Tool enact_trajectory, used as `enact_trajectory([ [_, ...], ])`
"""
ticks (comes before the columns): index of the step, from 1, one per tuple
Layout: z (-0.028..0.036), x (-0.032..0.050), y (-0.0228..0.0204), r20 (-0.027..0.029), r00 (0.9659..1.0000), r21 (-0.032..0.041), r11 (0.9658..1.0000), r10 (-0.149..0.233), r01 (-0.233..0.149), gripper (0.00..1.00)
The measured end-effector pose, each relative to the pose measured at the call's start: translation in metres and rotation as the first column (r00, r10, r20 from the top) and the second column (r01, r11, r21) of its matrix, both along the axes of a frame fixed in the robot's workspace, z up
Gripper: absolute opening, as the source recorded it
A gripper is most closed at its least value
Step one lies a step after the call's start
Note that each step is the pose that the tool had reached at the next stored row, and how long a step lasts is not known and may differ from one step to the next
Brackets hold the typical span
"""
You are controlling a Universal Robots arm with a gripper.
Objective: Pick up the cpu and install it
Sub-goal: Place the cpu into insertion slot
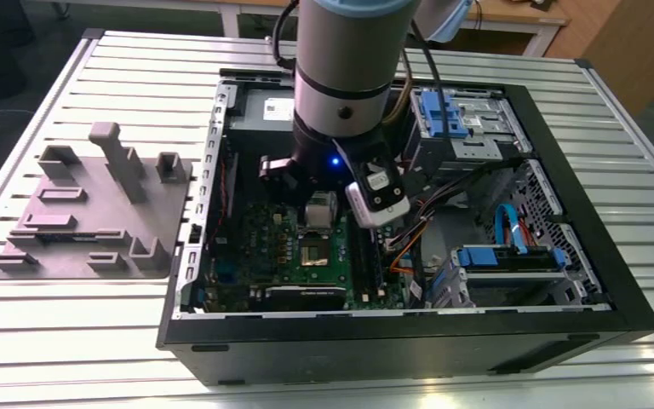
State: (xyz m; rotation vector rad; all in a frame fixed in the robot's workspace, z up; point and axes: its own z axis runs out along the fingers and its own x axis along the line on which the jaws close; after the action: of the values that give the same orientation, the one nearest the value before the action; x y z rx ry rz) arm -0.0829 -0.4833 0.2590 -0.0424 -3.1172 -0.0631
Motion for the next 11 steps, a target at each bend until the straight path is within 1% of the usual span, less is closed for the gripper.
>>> enact_trajectory([
  [3,-0.0052,0.0,0.0,0.0,1.0,0.0,1.0,0.0,0.0,0.47],
  [8,-0.0058,0.0,0.0,0.0,1.0,0.0002,1.0,0.0,0.0,0.47],
  [11,-0.0073,0.0,-0.0001,0.0,1.0,0.0005,1.0,0.0,0.0,0.47],
])
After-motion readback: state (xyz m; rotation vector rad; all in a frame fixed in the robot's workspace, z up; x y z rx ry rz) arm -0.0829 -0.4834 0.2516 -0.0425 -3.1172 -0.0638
